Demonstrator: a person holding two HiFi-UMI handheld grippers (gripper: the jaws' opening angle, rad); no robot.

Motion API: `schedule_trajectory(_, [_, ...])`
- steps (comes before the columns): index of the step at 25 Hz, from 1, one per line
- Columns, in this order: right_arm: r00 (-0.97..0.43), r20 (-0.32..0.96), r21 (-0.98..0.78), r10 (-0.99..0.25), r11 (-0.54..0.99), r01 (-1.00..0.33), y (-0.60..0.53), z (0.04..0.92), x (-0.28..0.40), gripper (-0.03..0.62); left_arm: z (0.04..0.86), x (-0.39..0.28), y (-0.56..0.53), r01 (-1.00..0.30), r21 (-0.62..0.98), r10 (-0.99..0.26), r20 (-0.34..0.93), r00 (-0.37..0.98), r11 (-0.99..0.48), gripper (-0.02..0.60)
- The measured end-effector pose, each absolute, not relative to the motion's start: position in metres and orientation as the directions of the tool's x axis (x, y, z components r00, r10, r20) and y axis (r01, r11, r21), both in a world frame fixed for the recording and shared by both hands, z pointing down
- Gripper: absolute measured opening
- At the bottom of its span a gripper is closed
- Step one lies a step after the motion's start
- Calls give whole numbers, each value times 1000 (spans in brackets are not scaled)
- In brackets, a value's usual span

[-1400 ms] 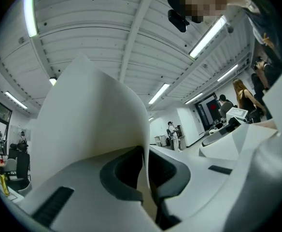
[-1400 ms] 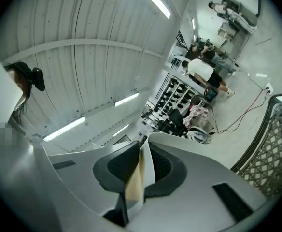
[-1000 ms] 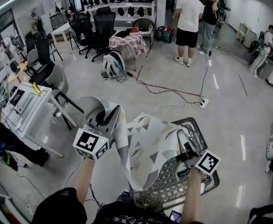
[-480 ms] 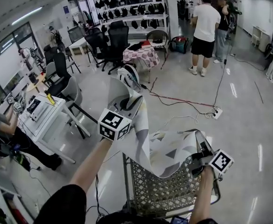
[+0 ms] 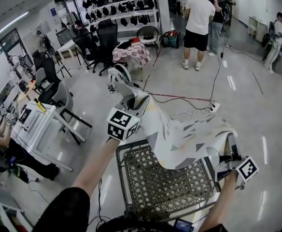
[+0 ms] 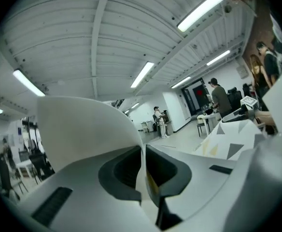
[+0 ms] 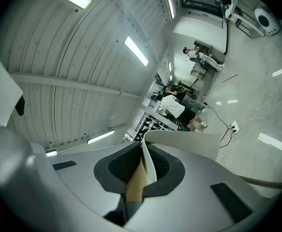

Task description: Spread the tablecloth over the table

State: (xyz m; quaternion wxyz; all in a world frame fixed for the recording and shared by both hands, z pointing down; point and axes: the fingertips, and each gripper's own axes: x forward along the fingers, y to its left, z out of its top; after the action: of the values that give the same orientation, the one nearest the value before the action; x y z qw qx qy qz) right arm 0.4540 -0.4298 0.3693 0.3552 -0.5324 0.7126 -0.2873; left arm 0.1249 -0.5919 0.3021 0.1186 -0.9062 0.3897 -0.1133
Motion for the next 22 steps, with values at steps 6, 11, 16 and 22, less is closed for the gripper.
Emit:
schedule_trajectory(6, [-221, -150, -772, -964, 254, -583, -398, 381, 461, 17, 384, 115, -570, -756, -79, -755, 184, 630, -650, 32])
schedule_trajectory(11, [-221, -57, -801, -974, 177, -572, -363, 405, 447, 17, 413, 133, -523, -704, -146, -713, 259, 651, -695, 21])
schedule_trajectory(16, [-184, 123, -786, -975, 17, -618, -327, 453, 441, 17, 452, 100, -484, -765, -30, -731, 321, 603, -644, 21])
schedule_trajectory(22, [-303, 90, -842, -949, 90, -532, -312, 477, 403, 17, 509, 59, -435, -831, 62, -752, 393, 529, -553, 21])
